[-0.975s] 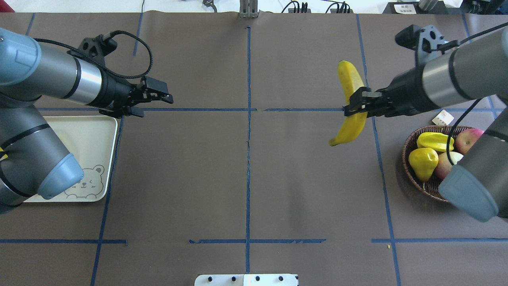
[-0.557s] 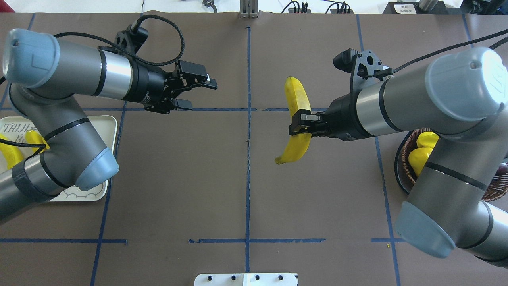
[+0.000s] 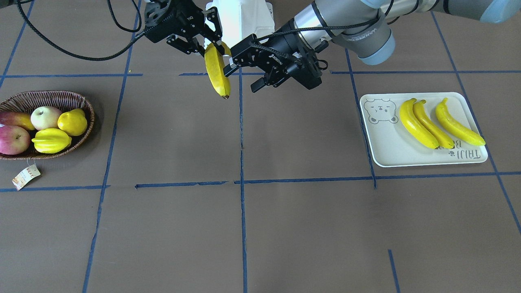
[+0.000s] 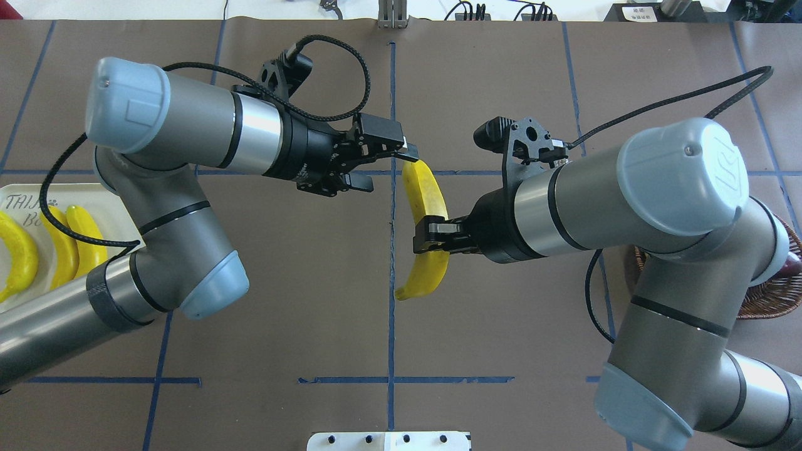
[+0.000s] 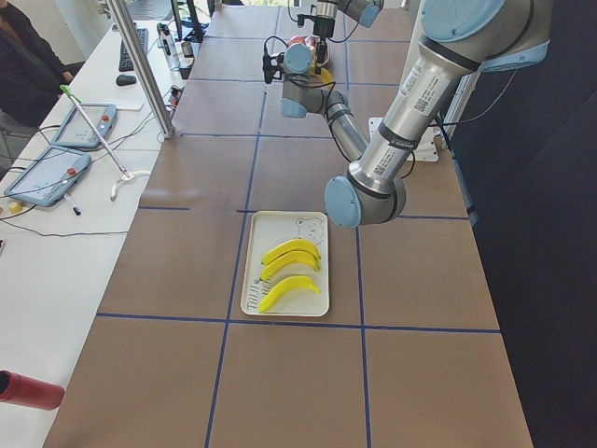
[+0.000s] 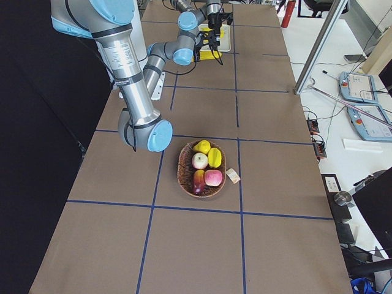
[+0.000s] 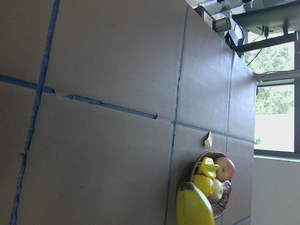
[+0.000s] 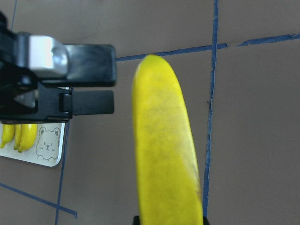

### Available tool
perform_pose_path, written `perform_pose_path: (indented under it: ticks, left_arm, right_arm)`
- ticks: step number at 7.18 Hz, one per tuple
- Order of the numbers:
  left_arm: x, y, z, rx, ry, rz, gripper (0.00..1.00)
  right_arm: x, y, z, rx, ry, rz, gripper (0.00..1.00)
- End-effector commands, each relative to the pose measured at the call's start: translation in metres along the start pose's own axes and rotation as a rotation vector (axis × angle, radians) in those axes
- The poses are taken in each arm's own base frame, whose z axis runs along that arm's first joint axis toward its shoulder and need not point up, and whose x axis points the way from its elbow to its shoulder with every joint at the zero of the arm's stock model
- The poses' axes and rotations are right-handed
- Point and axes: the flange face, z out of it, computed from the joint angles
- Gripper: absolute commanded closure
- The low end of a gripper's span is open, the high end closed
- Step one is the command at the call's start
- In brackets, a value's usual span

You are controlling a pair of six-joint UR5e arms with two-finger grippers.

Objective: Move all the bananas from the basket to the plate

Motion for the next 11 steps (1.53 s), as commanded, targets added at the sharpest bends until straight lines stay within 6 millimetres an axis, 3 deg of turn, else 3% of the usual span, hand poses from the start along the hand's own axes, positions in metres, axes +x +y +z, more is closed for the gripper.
perform_pose_path:
  ticks: [1,2,3,4,5,6,7,9,10,11]
  left_arm:
    - [0.002,0.020,0.024,-0.033,0.001,-0.001,0.01]
    - [0.003,0.026,0.029,-0.026,0.004,-0.001,0.02]
    - [0.002,0.030,0.032,-0.023,0.004,-0.002,0.17]
    - [0.001,0.030,0.032,-0.023,0.003,-0.003,0.88]
    - [0.000,0.030,0.032,-0.022,0.002,-0.002,1.00]
    - [-0.002,0.029,0.031,-0.021,-0.001,-0.002,1.00]
    - [-0.002,0.028,0.031,-0.018,0.000,0.018,1.00]
    - [-0.006,0.023,0.030,-0.010,-0.012,0.064,1.00]
    - [-0.013,0.008,0.024,0.014,-0.033,0.066,1.00]
    - [-0.044,-0.008,0.020,0.042,-0.099,0.043,1.00]
  right_arm:
    - [-0.006,0.003,0.001,-0.003,-0.008,-0.006,0.96]
    - [-0.006,0.003,0.001,-0.003,-0.008,-0.006,0.96]
    - [-0.006,0.002,0.000,-0.002,-0.009,-0.011,0.96]
    - [-0.006,0.003,0.000,-0.003,-0.010,-0.011,0.96]
    - [-0.005,0.003,0.000,-0.003,-0.008,-0.012,0.94]
    - [-0.005,0.002,0.000,-0.002,-0.008,-0.004,0.23]
    - [-0.006,0.002,-0.006,0.005,-0.017,-0.004,0.00]
    - [-0.005,0.002,-0.012,0.009,-0.021,-0.004,0.00]
    - [-0.006,0.004,-0.028,0.014,-0.040,-0.009,0.00]
    - [0.010,0.004,-0.039,0.026,-0.024,0.000,0.00]
